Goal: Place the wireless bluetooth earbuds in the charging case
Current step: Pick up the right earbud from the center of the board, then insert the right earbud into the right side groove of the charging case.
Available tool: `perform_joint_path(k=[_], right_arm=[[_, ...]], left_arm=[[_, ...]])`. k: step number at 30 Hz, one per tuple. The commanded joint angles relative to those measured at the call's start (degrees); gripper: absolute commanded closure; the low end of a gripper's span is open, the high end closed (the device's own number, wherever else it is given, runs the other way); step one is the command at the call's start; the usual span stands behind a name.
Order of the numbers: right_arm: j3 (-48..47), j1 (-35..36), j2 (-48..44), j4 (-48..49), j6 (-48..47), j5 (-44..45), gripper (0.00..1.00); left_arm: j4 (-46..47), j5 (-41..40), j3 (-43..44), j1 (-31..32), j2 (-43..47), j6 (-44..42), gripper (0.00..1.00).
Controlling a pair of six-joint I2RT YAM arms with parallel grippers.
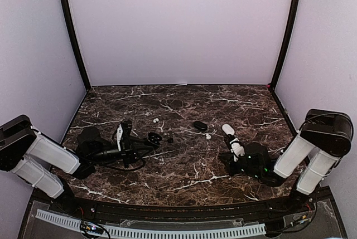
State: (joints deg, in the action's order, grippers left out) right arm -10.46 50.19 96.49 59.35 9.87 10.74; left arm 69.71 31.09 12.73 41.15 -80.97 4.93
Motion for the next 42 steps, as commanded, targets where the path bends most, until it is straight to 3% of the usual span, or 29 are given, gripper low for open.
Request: perform_joint_path(k=[1, 13, 20, 27, 32, 42], right_arm=[[0.2, 1.5, -5.4, -5.6, -0.7, 0.0, 0.88], [-1.7, 6.4, -19.9, -17.5, -0.8, -9.9, 0.92], [-7.7, 10.2, -23.4, -25.9, -1.8, -19.4, 0.93], [-11.2, 13.2, -26.9, -31.2, -0.3, -23.6, 0.94], [-13.4, 13.3, -25.6, -32.5, 2.8, -27.7, 0.94], [-17.9, 13.3, -19.8, -25.9, 13.9, -31.7, 0.95]], left_arm=[[0.4, 2.2, 0.4, 0.4, 0.0, -0.2, 0.91], [-1.2, 9.0, 4.3, 3.0, -6.2, -1.7, 0.91], [0.5, 13.6, 4.9, 5.0, -8.6, -3.9, 0.92], [-0.9, 13.1, 4.8, 6.3, -8.1, -7.3, 0.93], [-1.7, 12.8, 4.9, 6.9, -8.0, -8.8, 0.93], [-5.0, 10.1, 5.6, 8.3, -7.6, -11.6, 0.93]])
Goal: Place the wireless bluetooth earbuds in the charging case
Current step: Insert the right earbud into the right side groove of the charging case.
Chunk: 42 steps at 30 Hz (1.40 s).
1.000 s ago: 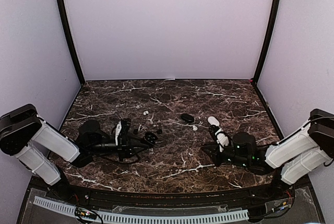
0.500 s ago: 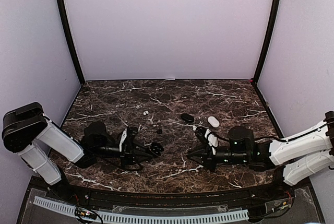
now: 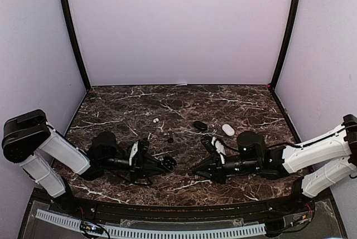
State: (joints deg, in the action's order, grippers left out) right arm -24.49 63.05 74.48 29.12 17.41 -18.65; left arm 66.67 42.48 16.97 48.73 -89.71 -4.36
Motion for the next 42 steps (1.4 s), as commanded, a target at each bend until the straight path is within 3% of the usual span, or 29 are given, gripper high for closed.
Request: perform_joint_path(k=[1, 9, 17, 42], right_arm=[[-4.7, 0.4, 3.0, 4.7, 7.8, -3.0, 0.95], [-9.1, 0.4, 9.6, 5.8, 18.4, -3.9, 0.95], [-10.1, 0.5, 13.8, 7.3, 22.9, -5.0, 0.96], [-12.7, 0.5, 18.2, 3.9, 23.5, -8.2, 0.96]], left_arm=[[-2.2, -1.8, 1.3, 0.9, 1.3, -2.6, 0.93], [-4.1, -4.3, 1.4, 1.8, 2.4, -4.2, 0.93], [-4.9, -6.0, 1.5, 2.3, 2.7, -5.0, 0.93], [-7.5, -6.3, 2.2, 3.8, 3.2, -7.1, 0.93]])
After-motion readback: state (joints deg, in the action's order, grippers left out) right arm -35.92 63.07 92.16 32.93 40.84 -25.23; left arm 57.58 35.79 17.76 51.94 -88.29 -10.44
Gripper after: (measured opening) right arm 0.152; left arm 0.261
